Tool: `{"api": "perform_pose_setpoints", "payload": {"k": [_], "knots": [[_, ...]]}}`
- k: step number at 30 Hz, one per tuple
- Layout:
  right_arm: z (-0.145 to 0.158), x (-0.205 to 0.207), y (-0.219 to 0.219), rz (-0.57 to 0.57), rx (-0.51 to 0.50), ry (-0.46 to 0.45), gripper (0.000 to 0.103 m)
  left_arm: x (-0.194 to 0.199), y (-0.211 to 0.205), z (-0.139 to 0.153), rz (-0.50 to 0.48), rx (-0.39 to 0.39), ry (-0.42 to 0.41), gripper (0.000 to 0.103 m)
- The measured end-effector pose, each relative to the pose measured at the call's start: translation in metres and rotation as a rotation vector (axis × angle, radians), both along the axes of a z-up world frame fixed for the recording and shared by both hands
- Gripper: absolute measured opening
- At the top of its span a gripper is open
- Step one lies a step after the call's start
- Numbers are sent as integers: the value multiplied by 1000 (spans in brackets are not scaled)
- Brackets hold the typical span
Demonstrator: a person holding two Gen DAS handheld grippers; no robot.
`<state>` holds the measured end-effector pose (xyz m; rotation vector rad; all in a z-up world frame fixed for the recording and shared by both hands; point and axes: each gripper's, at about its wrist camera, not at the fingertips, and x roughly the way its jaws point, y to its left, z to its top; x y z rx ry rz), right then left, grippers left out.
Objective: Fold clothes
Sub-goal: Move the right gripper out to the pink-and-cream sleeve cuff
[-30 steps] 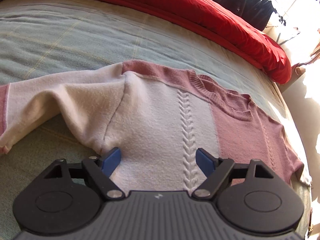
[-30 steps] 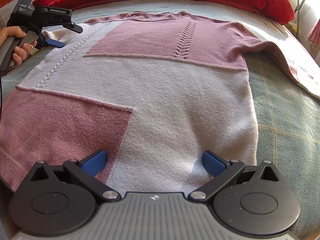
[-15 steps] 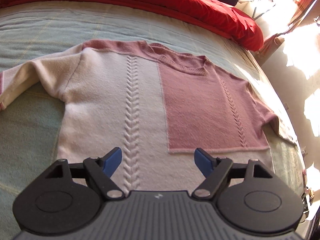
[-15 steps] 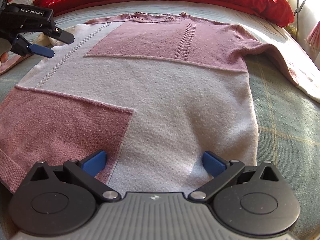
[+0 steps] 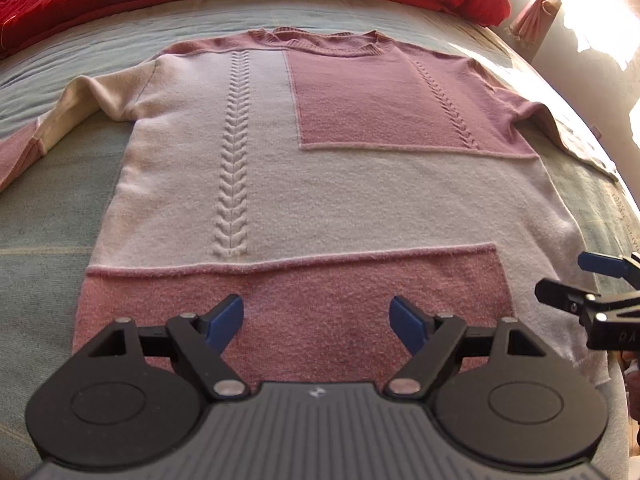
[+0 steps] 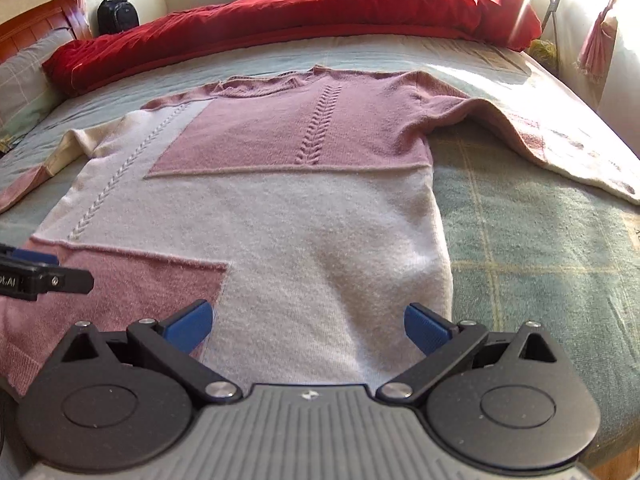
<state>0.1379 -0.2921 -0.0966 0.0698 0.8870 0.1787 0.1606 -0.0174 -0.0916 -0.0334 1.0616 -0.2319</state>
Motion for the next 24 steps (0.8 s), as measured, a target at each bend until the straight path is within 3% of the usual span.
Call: {"api": "perform_pose_setpoints", "payload": {"k": [4, 10, 13, 19, 24], "knots": [[-16, 27, -9, -62, 42, 33, 103, -6, -2, 3, 4, 32, -10, 82], [-19, -6, -21, -30, 6, 28, 103, -3, 6, -11, 39, 39, 23, 87], [-6, -2, -20, -23, 29, 11, 103, -1, 6, -12, 39, 30, 25, 90], [17, 86, -18, 2, 22, -76, 103, 2, 11, -11, 38, 12, 34, 90], [-9, 159, -24, -63, 75, 11, 103, 6, 19, -13, 59, -12, 47, 94]]}}
